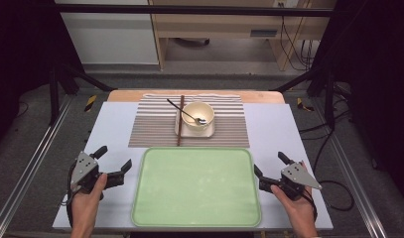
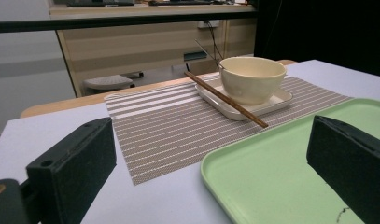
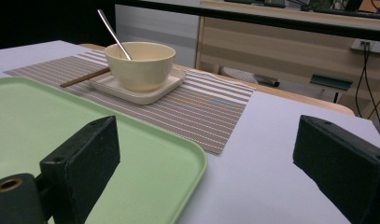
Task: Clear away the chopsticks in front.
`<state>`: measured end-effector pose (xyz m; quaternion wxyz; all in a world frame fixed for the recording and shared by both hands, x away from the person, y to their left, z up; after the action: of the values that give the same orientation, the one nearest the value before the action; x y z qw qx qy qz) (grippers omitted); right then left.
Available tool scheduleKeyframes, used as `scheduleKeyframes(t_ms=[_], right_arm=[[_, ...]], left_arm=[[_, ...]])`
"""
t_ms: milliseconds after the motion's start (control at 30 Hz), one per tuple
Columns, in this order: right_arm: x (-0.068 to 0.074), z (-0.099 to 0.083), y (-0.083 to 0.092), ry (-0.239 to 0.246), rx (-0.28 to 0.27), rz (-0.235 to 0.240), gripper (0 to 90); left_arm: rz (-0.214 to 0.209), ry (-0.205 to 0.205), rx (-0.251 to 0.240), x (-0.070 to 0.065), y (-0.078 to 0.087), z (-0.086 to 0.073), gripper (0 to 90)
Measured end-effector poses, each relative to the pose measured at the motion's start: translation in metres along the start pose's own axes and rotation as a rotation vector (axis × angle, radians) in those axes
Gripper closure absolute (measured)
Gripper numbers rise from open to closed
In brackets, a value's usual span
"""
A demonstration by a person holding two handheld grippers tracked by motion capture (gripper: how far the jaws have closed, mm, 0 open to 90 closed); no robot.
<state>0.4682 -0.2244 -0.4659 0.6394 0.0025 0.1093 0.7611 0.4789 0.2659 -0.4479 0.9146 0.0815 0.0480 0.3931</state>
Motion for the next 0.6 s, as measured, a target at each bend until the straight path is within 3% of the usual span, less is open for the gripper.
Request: scheduleKeyframes(t_ms=[367, 600], right_arm=[[-0.003, -0.003, -0.001, -0.002, 0.012, -0.013, 6.1], [0.0, 0.002, 0.003, 0.006, -0.006, 0.0, 6.0]], left_arm=[[-0.032, 0.033, 0.041, -0.008, -0.002, 0.003, 1.8], [-0.005, 0.025, 0.035, -0.01, -0.005, 0.004, 1.8]])
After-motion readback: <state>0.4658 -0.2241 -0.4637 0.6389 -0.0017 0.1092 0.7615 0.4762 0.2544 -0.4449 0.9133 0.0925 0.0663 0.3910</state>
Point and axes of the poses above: each handheld gripper's, and its own axes: y roughly backward along the jaws, z roughly out of its top, x roughly to its left, the point moved 6 cm from there along -y, roughly forward along the jaws, and after that the axes turned 14 degrees about -z, right-handed, at the moved point
